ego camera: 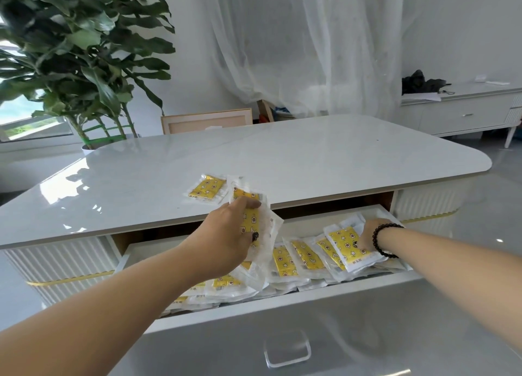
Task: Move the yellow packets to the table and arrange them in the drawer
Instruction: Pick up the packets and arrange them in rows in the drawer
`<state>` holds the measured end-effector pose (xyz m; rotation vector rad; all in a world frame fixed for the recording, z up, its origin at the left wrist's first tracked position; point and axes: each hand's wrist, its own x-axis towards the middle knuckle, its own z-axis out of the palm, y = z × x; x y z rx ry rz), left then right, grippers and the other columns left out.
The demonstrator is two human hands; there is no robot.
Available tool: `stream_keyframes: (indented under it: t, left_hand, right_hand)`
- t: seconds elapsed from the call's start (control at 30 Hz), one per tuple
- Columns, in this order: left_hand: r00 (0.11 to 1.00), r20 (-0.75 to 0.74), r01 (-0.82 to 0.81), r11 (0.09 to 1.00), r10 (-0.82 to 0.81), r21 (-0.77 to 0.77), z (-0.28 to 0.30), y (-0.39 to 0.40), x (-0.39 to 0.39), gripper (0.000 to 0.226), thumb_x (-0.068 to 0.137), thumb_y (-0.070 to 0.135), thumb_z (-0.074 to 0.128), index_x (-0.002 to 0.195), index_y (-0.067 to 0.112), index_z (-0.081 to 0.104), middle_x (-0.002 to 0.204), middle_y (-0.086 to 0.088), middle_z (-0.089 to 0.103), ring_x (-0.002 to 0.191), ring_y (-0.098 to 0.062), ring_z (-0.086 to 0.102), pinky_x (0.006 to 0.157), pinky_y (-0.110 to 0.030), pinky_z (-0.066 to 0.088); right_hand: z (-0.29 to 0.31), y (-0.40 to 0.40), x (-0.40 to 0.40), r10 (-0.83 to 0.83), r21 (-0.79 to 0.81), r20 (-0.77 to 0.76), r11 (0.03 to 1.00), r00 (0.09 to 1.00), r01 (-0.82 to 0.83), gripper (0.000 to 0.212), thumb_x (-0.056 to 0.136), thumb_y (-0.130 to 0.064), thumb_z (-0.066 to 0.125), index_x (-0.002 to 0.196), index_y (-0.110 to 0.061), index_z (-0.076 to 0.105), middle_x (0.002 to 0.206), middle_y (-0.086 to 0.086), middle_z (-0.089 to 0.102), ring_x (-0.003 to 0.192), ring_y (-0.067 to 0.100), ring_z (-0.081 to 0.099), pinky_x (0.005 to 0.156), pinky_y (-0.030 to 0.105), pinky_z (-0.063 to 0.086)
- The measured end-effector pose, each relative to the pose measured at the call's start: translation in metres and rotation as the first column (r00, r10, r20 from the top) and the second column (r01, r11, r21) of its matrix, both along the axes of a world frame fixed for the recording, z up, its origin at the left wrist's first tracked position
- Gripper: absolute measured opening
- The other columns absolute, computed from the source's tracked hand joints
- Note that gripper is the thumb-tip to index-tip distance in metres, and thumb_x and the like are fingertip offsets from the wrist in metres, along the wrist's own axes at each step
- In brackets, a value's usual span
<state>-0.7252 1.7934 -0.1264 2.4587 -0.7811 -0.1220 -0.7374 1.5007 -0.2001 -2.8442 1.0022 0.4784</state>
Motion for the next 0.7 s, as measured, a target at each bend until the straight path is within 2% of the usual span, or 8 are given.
stream_keyframes:
  t: [0.1,0.2,0.3,0.4,0.47,0.5,0.63,0.7]
  left_hand:
    - [0.973,-0.224,-0.090,0.985,0.055,-0.149,0.005,0.007,0.000,0.045,0.091,0.013,0.062,0.128,0.036,0.049,0.102,0.005,0.062,0.071,-0.013,0.063,0.057,-0.024,0.054]
    - [0.936,-0.350,-0.117,0.959,0.021,-0.257,0.010,0.018,-0.002,0.064,0.086,0.009,0.070,0.137,0.038,0.045,0.110,0.004,0.065,0.077,-0.008,0.067,0.070,-0.022,0.059]
    - [0.914,-0.406,-0.117,0.954,-0.006,-0.277,0.015,0.027,-0.004,0.103,0.081,0.003,0.074,0.150,0.047,0.011,0.136,-0.001,0.054,0.106,-0.018,0.066,0.077,-0.029,0.060]
    - [0.894,-0.449,-0.146,0.943,-0.004,-0.299,0.021,0.034,-0.010,0.119,0.080,0.003,0.074,0.147,0.049,-0.012,0.119,-0.006,0.067,0.093,-0.028,0.071,0.080,-0.040,0.060]
    - [0.884,-0.466,-0.181,0.936,0.021,-0.301,0.025,0.040,-0.015,0.119,0.081,0.007,0.075,0.149,0.039,-0.017,0.127,-0.004,0.062,0.090,-0.020,0.071,0.081,-0.034,0.059]
    - [0.883,-0.468,-0.198,0.934,0.039,-0.297,0.027,0.042,-0.018,0.117,0.082,0.009,0.075,0.151,0.033,-0.016,0.133,-0.003,0.057,0.091,-0.016,0.068,0.078,-0.029,0.058]
    - [0.886,-0.454,-0.254,0.914,0.089,-0.317,0.030,0.054,-0.024,0.105,0.076,0.013,0.080,0.153,0.021,0.010,0.141,-0.004,0.050,0.112,-0.027,0.061,0.092,-0.040,0.054]
    - [0.890,-0.443,-0.277,0.901,0.109,-0.335,0.032,0.061,-0.028,0.085,0.077,0.009,0.079,0.145,0.016,0.028,0.132,-0.001,0.054,0.107,-0.025,0.063,0.093,-0.042,0.054]
  right_hand:
    - [0.002,0.005,-0.003,0.049,-0.057,-0.050,0.997,0.998,-0.052,0.027,0.084,-0.015,0.051,0.109,-0.008,0.057,0.090,0.002,0.062,0.072,0.014,0.056,0.056,0.019,0.045]
    - [0.011,0.021,-0.007,0.114,-0.161,-0.053,0.980,0.992,-0.121,0.035,0.083,-0.015,0.049,0.117,-0.007,0.054,0.116,0.008,0.057,0.100,0.022,0.058,0.078,0.026,0.050]
    - [0.033,0.049,-0.002,0.175,-0.125,0.026,0.977,0.984,-0.171,0.015,0.090,-0.021,0.046,0.085,-0.012,0.057,0.086,0.002,0.059,0.073,0.016,0.057,0.060,0.022,0.046]
    - [0.066,0.080,0.005,0.056,0.253,0.281,0.959,0.958,-0.130,0.037,0.096,-0.039,0.043,0.077,-0.008,0.053,0.070,0.005,0.056,0.055,0.018,0.050,0.054,0.022,0.042]
    - [0.084,0.101,0.001,-0.173,0.692,0.351,0.710,0.920,-0.130,0.043,0.096,-0.044,0.042,0.096,-0.004,0.058,0.078,0.010,0.061,0.056,0.021,0.053,0.057,0.027,0.046]
    - [0.092,0.111,-0.005,-0.208,0.789,0.369,0.584,0.906,-0.188,0.044,0.096,-0.045,0.044,0.100,-0.004,0.059,0.081,0.010,0.061,0.059,0.021,0.054,0.057,0.028,0.048]
    - [0.104,0.144,-0.025,-0.113,0.842,0.471,0.353,0.875,-0.408,0.021,0.089,-0.024,0.063,0.104,-0.010,0.061,0.094,0.010,0.059,0.075,0.021,0.056,0.061,0.030,0.050]
    - [0.103,0.153,-0.031,-0.083,0.837,0.497,0.308,0.864,-0.452,0.036,0.081,-0.008,0.072,0.113,-0.014,0.059,0.098,0.010,0.062,0.081,0.023,0.059,0.061,0.029,0.051]
